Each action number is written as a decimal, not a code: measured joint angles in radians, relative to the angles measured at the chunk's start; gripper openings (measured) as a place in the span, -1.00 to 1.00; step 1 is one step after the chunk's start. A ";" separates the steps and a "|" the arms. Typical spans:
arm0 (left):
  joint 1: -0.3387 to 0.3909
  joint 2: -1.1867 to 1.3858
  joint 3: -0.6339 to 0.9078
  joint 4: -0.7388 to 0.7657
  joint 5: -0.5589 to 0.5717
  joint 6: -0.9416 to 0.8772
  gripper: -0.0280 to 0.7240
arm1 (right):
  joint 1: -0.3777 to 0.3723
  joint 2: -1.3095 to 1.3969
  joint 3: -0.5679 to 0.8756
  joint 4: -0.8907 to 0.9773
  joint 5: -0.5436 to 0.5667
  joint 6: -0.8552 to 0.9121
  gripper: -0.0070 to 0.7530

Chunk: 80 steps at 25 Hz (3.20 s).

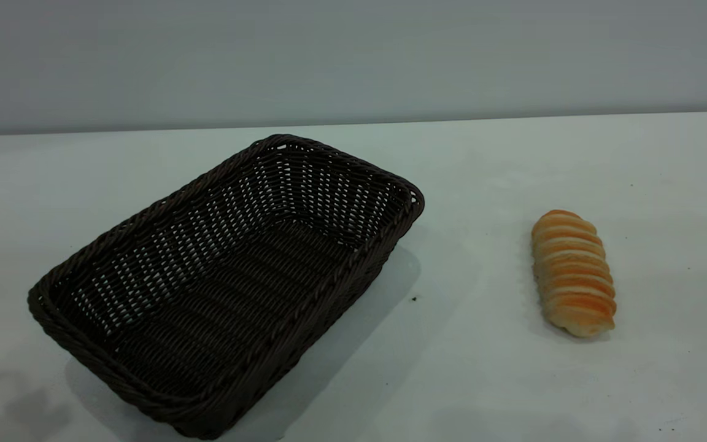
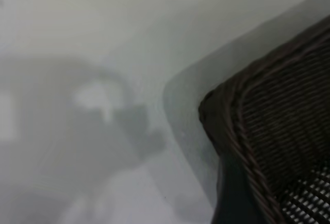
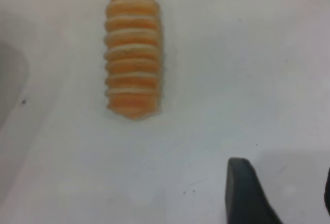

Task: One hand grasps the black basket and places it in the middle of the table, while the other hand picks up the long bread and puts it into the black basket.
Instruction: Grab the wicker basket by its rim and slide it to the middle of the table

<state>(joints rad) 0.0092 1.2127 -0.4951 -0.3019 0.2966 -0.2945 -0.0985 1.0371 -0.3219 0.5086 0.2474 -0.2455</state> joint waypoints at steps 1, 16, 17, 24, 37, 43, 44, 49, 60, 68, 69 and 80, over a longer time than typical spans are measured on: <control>0.000 0.033 0.000 -0.025 -0.023 0.015 0.41 | 0.000 0.023 0.000 0.022 -0.016 -0.017 -0.04; -0.182 0.247 -0.002 -0.319 -0.190 0.086 0.41 | 0.000 0.097 0.000 0.112 -0.113 -0.081 -0.04; -0.182 0.247 -0.002 -0.319 -0.178 0.086 0.41 | 0.000 0.097 0.000 0.116 -0.113 -0.081 -0.04; -0.182 0.247 -0.002 -0.304 -0.086 0.087 0.41 | 0.000 0.097 0.000 0.136 -0.113 -0.081 -0.04; -0.171 0.247 -0.002 -0.150 -0.060 -0.004 0.41 | 0.000 0.097 0.000 0.157 -0.102 -0.081 -0.04; -0.171 0.277 -0.002 -0.145 -0.100 -0.127 0.41 | 0.000 0.097 0.000 0.158 -0.097 -0.081 -0.04; -0.171 0.288 -0.001 -0.145 -0.109 -0.149 0.41 | 0.000 0.097 0.000 0.158 -0.097 -0.081 -0.04; -0.171 0.359 0.020 -0.145 -0.177 -0.191 0.41 | 0.000 0.097 0.000 0.160 -0.099 -0.081 -0.04; -0.171 0.443 0.020 -0.147 -0.323 -0.201 0.41 | 0.000 0.097 0.000 0.166 -0.113 -0.081 -0.04; -0.171 0.559 0.019 -0.151 -0.420 -0.203 0.35 | 0.000 0.097 0.000 0.170 -0.115 -0.082 -0.04; -0.171 0.570 0.018 -0.151 -0.428 -0.203 0.28 | 0.000 0.097 0.000 0.171 -0.115 -0.082 -0.04; -0.171 0.619 0.008 -0.087 -0.458 -0.216 -0.48 | 0.000 0.097 0.000 0.176 -0.116 -0.082 -0.04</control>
<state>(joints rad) -0.1614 1.8322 -0.4870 -0.3890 -0.1612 -0.5104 -0.0985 1.1342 -0.3219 0.6849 0.1313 -0.3270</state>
